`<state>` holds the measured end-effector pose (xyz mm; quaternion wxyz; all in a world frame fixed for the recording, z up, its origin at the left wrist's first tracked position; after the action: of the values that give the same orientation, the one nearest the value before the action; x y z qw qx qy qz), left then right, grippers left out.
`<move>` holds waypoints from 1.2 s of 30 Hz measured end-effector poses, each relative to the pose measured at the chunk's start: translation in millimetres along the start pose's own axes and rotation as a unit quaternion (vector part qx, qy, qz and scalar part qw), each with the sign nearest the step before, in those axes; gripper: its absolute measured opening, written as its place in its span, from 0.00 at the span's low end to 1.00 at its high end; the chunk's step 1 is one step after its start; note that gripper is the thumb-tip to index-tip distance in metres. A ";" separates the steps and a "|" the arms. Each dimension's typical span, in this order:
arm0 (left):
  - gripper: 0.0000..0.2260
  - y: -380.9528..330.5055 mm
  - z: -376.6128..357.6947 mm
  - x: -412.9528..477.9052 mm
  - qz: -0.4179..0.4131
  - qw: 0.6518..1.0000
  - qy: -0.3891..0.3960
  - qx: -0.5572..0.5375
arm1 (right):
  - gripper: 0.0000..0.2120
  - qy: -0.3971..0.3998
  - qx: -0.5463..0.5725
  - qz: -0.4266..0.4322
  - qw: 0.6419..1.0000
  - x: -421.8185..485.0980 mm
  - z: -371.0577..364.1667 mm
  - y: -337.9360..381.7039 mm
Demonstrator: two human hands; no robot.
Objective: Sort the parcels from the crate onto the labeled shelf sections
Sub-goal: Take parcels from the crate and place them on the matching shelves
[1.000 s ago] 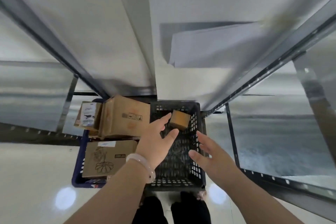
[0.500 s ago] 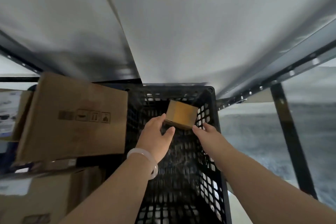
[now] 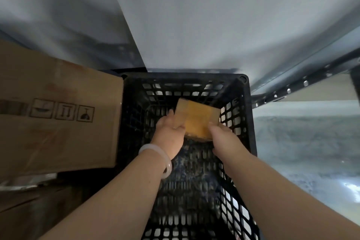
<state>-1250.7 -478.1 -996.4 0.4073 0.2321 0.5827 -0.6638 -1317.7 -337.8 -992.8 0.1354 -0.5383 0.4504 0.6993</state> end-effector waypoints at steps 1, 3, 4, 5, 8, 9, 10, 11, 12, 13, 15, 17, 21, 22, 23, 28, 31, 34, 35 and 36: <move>0.27 -2.0 4.3 -16.9 0.006 1.000 -0.008 -0.002 | 0.27 0.003 0.002 -0.001 1.000 -16.9 -3.8 0.3; 0.26 -13.0 11.0 -58.1 0.003 1.000 -0.012 -0.008 | 0.26 -0.002 0.001 -0.004 1.000 -59.9 -9.7 2.7; 0.24 -20.9 14.1 -82.0 -0.009 1.000 -0.012 -0.014 | 0.24 -0.005 -0.004 -0.003 1.000 -83.9 -11.2 5.7; 0.20 -29.1 17.2 -108.1 -0.018 0.999 -0.015 -0.030 | 0.22 -0.011 0.003 0.001 1.000 -109.4 -11.1 9.9; 0.04 -48.8 25.1 -188.7 -0.007 0.993 -0.020 -0.119 | 0.17 -0.027 0.023 0.031 0.999 -186.8 -5.5 28.6; 0.03 -55.9 26.0 -216.3 0.000 0.987 -0.011 -0.159 | 0.17 -0.027 0.017 0.043 0.999 -215.9 -3.8 37.9; 0.04 -64.7 26.3 -244.3 0.006 0.981 0.002 -0.195 | 0.15 -0.023 0.013 0.053 0.998 -244.2 -1.5 46.9; 0.06 -74.5 28.0 -271.6 0.011 0.974 0.002 -0.226 | 0.12 -0.023 0.015 0.067 0.997 -273.1 0.8 56.5; 0.07 -87.0 31.9 -301.2 0.013 0.965 -0.010 -0.261 | 0.08 -0.026 0.016 0.081 0.996 -301.9 2.6 65.5; 0.06 -101.1 36.1 -330.5 0.010 0.955 -0.028 -0.295 | 0.04 -0.034 0.017 0.093 0.995 -332.7 4.3 75.3; 0.06 -130.9 42.7 -388.0 -0.009 0.943 -0.045 -0.330 | 0.13 -0.044 0.002 0.125 0.991 -390.5 6.6 95.2; 0.02 -160.1 49.2 -441.6 -0.052 0.948 -0.051 -0.309 | 0.24 -0.047 -0.013 0.158 0.986 -439.9 9.4 113.2; 0.08 -187.0 66.0 -526.7 -0.133 0.948 -0.059 -0.284 | 0.17 -0.037 0.000 0.214 0.976 -520.6 3.9 137.7; 0.09 -191.0 70.2 -545.7 -0.147 0.946 -0.054 -0.285 | 0.13 -0.027 -0.002 0.233 0.972 -540.9 -2.3 143.1; 0.11 -194.0 75.1 -563.7 -0.162 0.944 -0.049 -0.285 | 0.12 -0.024 -0.011 0.253 0.967 -560.7 -8.5 146.6; 0.16 -192.3 108.3 -636.6 -0.231 0.940 -0.013 -0.252 | 0.16 -0.014 0.014 0.334 0.942 -655.1 -44.7 133.6; 0.22 -196.5 130.0 -680.8 -0.266 0.927 0.030 -0.264 | 0.23 0.003 0.009 0.378 0.926 -705.0 -66.1 116.9; 0.31 -212.2 143.8 -726.2 -0.329 0.926 0.035 -0.183 | 0.37 0.017 -0.011 0.437 0.899 -752.7 -81.8 115.0; 0.30 -218.6 145.7 -741.1 -0.351 0.926 0.024 -0.138 | 0.38 0.014 -0.019 0.454 0.891 -767.8 -85.0 116.9; 0.27 -224.9 146.2 -755.7 -0.375 0.922 0.012 -0.098 | 0.36 0.011 -0.024 0.474 0.880 -784.7 -87.7 119.7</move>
<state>-985.3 -417.1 -242.2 0.1425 -0.0365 0.6943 -0.7045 -1041.9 -240.6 -249.6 -0.2303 -0.2714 0.6361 0.6846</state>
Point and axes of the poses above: each hand's wrist, its own x-axis towards the middle knuckle, its own z-axis out of the back of the hand, y = z × x, the point moved 5 cm from there along x, towards the middle knuckle, and after that the axes turned 12 degrees about y, right-handed, at the moved point
